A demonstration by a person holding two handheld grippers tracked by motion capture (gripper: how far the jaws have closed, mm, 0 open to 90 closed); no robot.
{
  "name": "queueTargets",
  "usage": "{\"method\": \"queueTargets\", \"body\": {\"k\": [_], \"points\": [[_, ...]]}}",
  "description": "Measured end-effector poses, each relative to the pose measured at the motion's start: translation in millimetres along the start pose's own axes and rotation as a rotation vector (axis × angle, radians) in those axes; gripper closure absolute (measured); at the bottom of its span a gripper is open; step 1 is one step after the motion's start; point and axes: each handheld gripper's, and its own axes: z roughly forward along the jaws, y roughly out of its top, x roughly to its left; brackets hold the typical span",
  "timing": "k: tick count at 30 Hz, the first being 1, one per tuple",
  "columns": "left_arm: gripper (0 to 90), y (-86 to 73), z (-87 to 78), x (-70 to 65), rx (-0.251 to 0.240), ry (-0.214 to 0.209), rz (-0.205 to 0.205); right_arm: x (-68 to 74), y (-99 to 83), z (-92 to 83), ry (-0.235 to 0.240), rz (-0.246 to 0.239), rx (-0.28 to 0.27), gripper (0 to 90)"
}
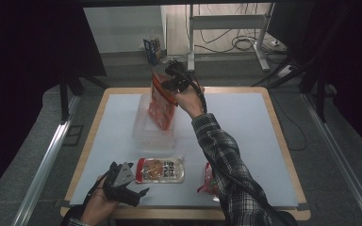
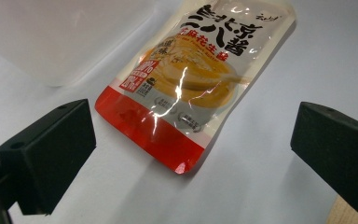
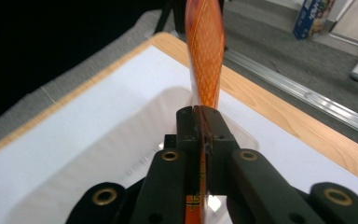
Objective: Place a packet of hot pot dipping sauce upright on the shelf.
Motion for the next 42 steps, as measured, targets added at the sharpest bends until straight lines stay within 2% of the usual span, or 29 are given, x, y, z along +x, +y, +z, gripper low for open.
{"method": "queueTargets", "body": {"k": [4,12,18,19,21,24,31,32,35,42], "points": [[0.0,-0.2,-0.1,0.1,0.000,0.002,-0.001,-4.4,-1.3,-0.7,-0.005,-0.009,0.030,75.6],[0.0,0.1,-1.2,0.1,-0.009,-0.011,-0.003,-2.2,-4.4,-4.6,-0.058,-0.098,0.045,38.2],[0.0,0.2,-0.9,-0.2,-0.003,-0.009,0.004,-8.0,-11.9,-10.9,-0.030,-0.117,0.026,18.9],[0.0,0.2,-1.0,-0.1,-0.004,-0.008,0.005,-8.0,-11.9,-10.9,-0.030,-0.117,0.026,18.9],[0.0,0.2,-0.9,-0.5,-0.009,-0.009,0.000,-11.6,-16.1,-13.9,-0.004,-0.127,0.028,10.8],[0.0,0.3,-1.0,-0.6,-0.011,-0.007,-0.001,-13.4,-21.4,-19.1,-0.007,-0.143,0.035,7.7],[0.0,0.4,-0.8,-1.5,-0.017,-0.004,0.004,-18.5,-35.4,-34.3,0.008,-0.138,0.027,1.7],[0.0,0.6,-1.3,-1.6,-0.015,-0.002,0.016,-20.1,-41.0,-39.4,0.005,-0.140,0.023,0.1],[0.0,1.0,-1.8,-1.9,-0.021,-0.001,0.020,-19.8,-49.3,-47.2,-0.014,-0.146,0.009,0.0],[0.0,1.1,-2.0,-2.0,-0.027,-0.001,0.019,-15.9,-65.1,-56.1,0.007,-0.154,-0.008,0.0]]}}
